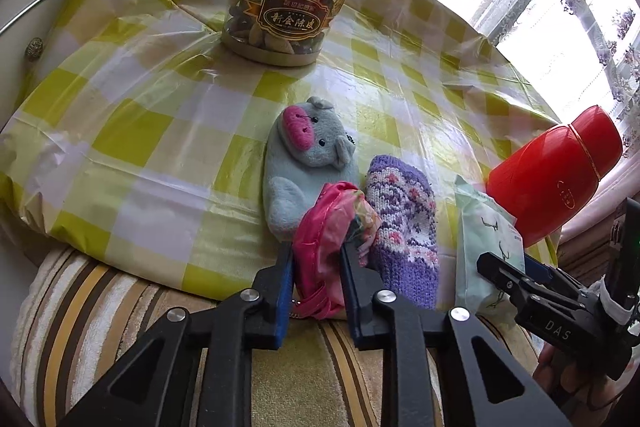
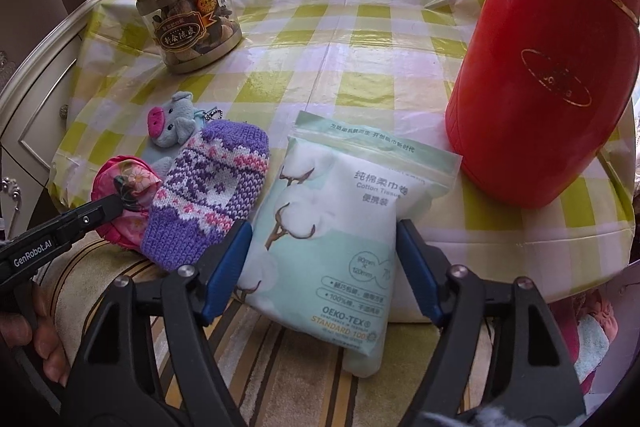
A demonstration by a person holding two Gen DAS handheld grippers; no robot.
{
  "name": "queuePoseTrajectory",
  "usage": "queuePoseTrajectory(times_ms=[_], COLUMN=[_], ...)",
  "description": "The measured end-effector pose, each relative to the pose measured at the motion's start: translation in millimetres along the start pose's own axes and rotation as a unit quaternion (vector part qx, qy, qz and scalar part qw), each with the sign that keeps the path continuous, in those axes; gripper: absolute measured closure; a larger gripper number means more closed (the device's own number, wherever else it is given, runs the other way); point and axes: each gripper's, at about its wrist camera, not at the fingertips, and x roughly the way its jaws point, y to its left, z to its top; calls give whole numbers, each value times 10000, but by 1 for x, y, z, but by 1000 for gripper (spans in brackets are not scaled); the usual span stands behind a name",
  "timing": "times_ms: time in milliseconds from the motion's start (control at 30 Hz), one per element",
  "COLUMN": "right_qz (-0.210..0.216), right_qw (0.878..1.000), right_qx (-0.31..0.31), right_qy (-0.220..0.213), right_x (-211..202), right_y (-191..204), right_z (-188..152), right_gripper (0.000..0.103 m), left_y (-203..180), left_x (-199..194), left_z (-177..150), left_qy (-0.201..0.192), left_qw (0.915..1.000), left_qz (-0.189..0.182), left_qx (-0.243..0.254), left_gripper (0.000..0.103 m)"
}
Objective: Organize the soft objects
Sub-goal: 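Grasp the pink coin purse with the left tool while the right tool holds the tissue pack, then carry the coin purse and tissue pack into the box and release both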
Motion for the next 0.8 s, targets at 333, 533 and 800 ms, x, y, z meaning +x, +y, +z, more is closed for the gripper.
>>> queuePoseTrajectory(times_ms=[333, 533, 800], right_qz=[132, -51, -355], right_qw=[9987, 9972, 9937], right_qx=[187, 345, 755], right_qy=[-454, -655, -753], right_x=[-50, -79, -114], right_y=[-23, -51, -105], right_z=[-16, -36, -76], right_gripper=[27, 27, 27], left_y=[-15, -36, -97], left_x=[-32, -53, -43], left_z=[-5, -9, -29], left_qy=[-594, -964, -541], left_qw=[9980, 9943, 9909], left_qz=[22, -245, -943], left_qx=[192, 386, 795], left_gripper=[88, 89, 89])
